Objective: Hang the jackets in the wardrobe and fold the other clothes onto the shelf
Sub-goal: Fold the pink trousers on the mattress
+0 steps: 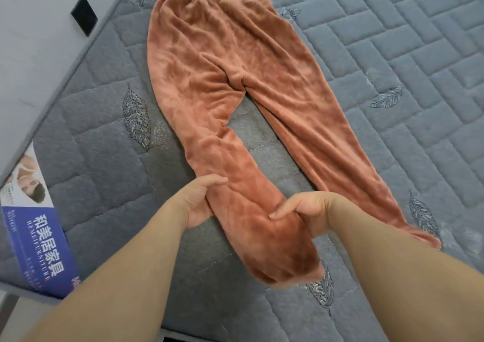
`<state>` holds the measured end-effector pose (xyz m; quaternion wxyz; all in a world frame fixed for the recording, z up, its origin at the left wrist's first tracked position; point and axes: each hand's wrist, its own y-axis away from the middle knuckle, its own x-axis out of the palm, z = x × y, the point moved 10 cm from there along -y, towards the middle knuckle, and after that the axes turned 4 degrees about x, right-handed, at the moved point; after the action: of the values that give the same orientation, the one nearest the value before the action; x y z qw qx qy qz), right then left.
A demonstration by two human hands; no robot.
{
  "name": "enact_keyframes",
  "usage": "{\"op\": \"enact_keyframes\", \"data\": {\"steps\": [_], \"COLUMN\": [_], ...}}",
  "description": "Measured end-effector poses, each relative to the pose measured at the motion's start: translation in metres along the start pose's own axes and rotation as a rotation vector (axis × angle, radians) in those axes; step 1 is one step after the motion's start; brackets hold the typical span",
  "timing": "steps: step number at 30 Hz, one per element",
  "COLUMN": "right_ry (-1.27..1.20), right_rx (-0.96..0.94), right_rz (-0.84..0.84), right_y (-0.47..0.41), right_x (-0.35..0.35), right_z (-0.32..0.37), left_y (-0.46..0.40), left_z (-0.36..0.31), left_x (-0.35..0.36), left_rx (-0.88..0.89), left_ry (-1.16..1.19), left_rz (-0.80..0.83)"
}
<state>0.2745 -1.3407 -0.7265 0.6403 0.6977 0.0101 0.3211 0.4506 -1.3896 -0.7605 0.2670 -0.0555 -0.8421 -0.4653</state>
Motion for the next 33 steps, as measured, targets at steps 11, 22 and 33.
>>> {"op": "enact_keyframes", "data": {"steps": [11, 22, 33], "right_ry": [0.462, 0.08, 0.094], "right_rx": [0.367, -0.06, 0.09], "right_rz": [-0.269, -0.176, -0.232], "right_y": [-0.022, -0.043, -0.023], "right_x": [-0.026, -0.016, -0.029], "right_z": [-0.047, -0.037, -0.091], "left_y": [-0.004, 0.004, 0.028], "left_z": [0.0, 0.046, 0.092], "left_x": [-0.03, 0.002, 0.042], "left_rx": [0.046, -0.201, -0.473], "left_ry": [-0.224, -0.474, -0.355], "left_rz": [-0.335, 0.108, 0.194]}}
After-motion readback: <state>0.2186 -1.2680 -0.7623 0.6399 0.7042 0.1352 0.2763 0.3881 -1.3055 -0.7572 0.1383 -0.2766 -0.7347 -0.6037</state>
